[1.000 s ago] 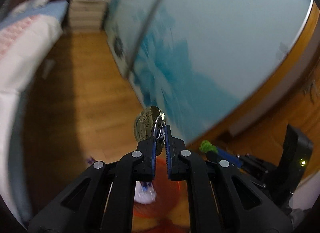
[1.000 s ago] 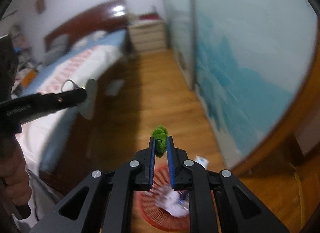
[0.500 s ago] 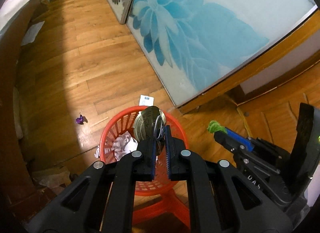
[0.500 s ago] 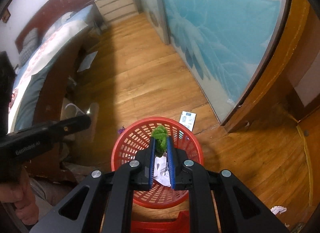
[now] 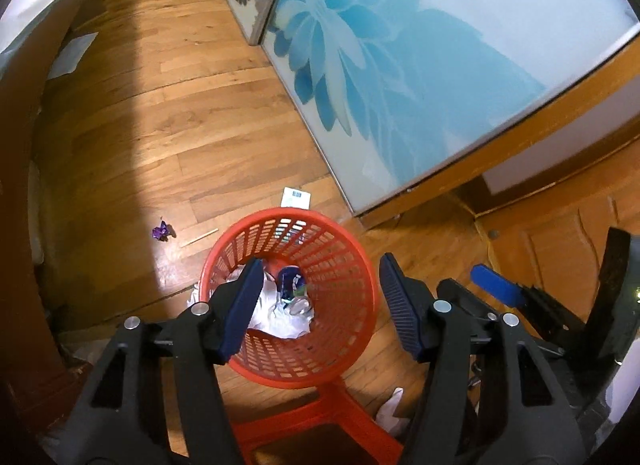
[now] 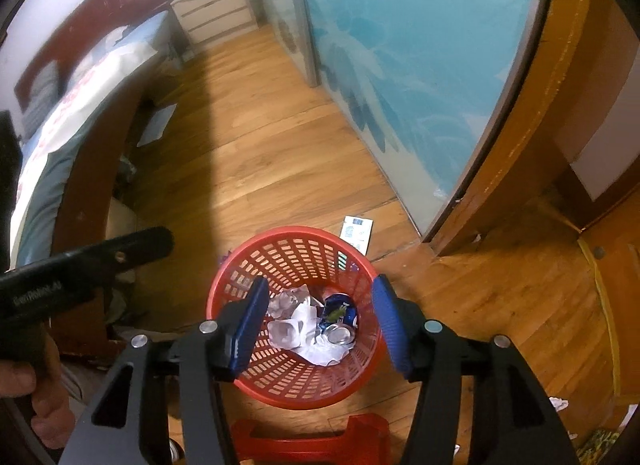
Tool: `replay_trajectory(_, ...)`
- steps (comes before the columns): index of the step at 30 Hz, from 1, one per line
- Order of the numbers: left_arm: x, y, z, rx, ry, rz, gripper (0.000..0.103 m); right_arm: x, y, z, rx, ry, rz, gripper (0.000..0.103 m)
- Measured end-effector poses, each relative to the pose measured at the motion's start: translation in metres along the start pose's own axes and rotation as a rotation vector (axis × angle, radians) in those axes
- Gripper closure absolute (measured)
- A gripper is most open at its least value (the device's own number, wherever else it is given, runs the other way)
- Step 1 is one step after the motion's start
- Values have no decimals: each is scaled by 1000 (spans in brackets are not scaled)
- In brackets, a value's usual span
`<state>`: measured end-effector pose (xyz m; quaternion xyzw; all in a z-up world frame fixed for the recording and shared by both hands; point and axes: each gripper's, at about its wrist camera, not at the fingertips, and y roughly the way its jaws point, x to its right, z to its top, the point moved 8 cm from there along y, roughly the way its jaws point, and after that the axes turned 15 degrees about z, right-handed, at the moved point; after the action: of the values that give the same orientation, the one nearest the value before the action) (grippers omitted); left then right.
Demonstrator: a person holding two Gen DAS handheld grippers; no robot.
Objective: Collect trash
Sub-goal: 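Return both tools to the bed toward the red-and-white packet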
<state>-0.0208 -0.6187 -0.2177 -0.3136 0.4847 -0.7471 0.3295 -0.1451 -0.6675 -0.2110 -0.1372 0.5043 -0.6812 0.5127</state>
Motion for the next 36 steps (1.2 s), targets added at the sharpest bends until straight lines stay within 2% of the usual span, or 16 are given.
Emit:
replay_trajectory(4, -9, -11, 0, 25, -27, -12, 42, -6, -8, 5, 20, -17, -5, 45)
replay_trajectory(8, -20, -34, 3, 83, -56, -28, 42, -22, -16, 13, 49, -40, 8, 42)
replay_trajectory(13, -54, -87, 12, 232, -100, -8, 42, -76, -19, 30, 90, -125, 68, 37)
replay_trajectory(18, -124, -153, 8, 403, -167, 55, 35, -169, -12, 46, 114, -284, 140, 37)
replay_trajectory(26, -283, -235, -15, 523, -354, 191, 29, -341, 20, 49, 103, -473, 281, 36)
replay_trajectory(31, -380, -264, -45, 550, -428, 302, 27, -465, 46, 52, 101, -586, 370, 36)
replay_trajectory(33, -412, -261, -54, 546, -420, 365, 27, -526, 64, 57, 96, -633, 407, 36)
replay_trajectory(36, -466, -251, -71, 536, -465, 400, 27, -601, 100, 63, 84, -669, 448, 36)
